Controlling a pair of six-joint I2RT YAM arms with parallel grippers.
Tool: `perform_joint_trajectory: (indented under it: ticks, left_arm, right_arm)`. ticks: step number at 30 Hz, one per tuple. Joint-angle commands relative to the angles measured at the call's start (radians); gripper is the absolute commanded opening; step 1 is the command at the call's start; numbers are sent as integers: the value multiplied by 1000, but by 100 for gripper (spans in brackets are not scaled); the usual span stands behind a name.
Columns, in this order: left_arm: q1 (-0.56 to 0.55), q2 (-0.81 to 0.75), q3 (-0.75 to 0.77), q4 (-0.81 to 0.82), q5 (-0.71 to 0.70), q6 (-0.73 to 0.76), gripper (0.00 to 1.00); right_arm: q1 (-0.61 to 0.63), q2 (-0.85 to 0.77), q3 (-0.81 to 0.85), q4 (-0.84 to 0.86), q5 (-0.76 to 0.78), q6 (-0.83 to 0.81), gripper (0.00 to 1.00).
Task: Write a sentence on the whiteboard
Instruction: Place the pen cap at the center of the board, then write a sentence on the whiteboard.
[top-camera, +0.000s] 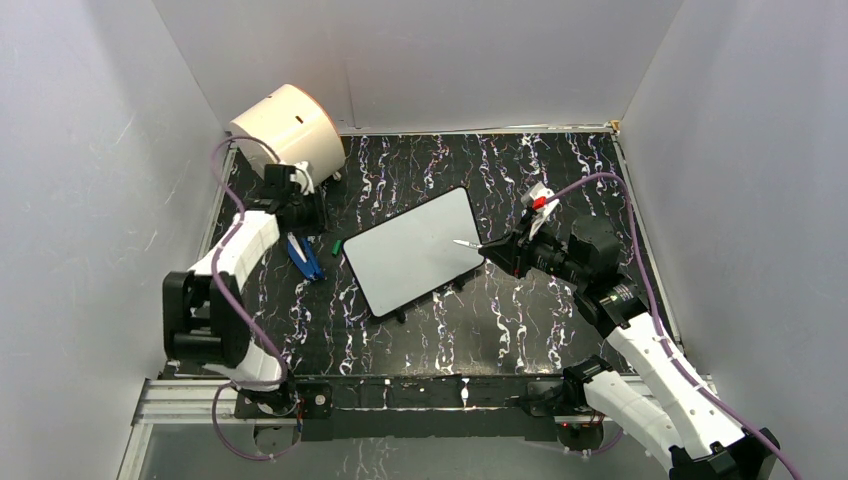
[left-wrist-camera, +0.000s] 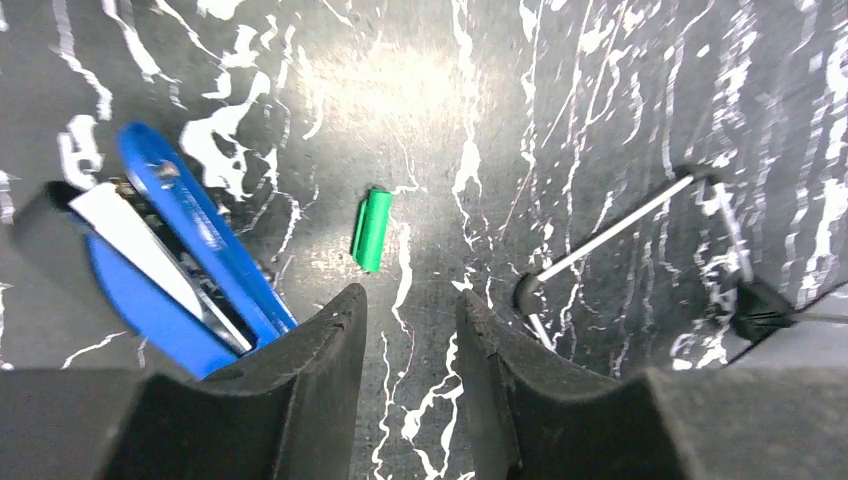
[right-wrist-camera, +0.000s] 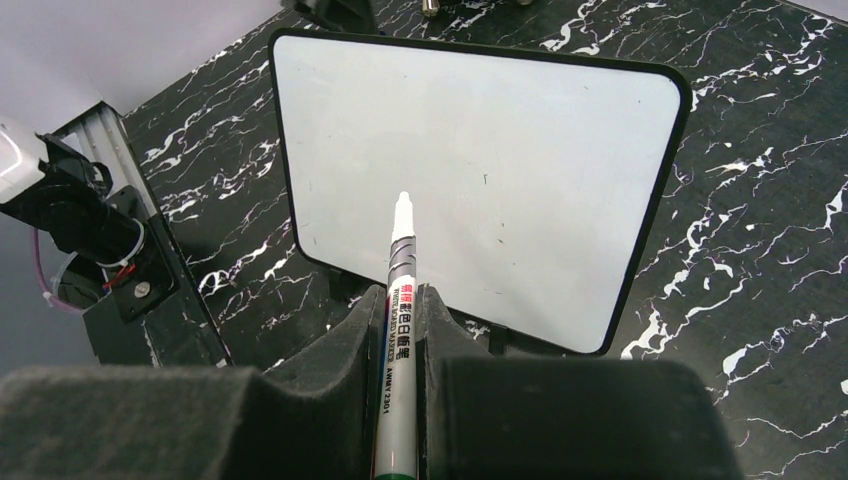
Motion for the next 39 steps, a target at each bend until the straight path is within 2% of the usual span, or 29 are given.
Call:
perform_joint_trajectory:
  ticks: [1,6,12,17,24,29,34,39]
  left_arm:
    - [67,-149,-32,68,87,-36,38]
    - [101,-279,-80,139,196,-62,45]
    - [192,-376,-163,298,451,-128,51]
    - [206,-405,-207,422,648,-137,53]
    - [198,-358,-216,491,879,-114,52]
    - [139,-333,-211,473,948,-65,52]
    - [55,-297,-161,304,897,64,51]
    - [22,-267,-150,278,902,84,49]
  right_arm:
    - [-5,-15,4,48,-3,10,0]
    - [-2,-23,0,72,-10,16,0]
    - [7,-11,-10,96,-8,23,0]
    - [15,-6,-9,95,-5,19,0]
    - [21,-6,-6,96,-19,15,0]
    - [23,0,0,100,-37,12,0]
    - [24,8,6,101,-52,11,0]
    - [27,18,8,102,-65,11,0]
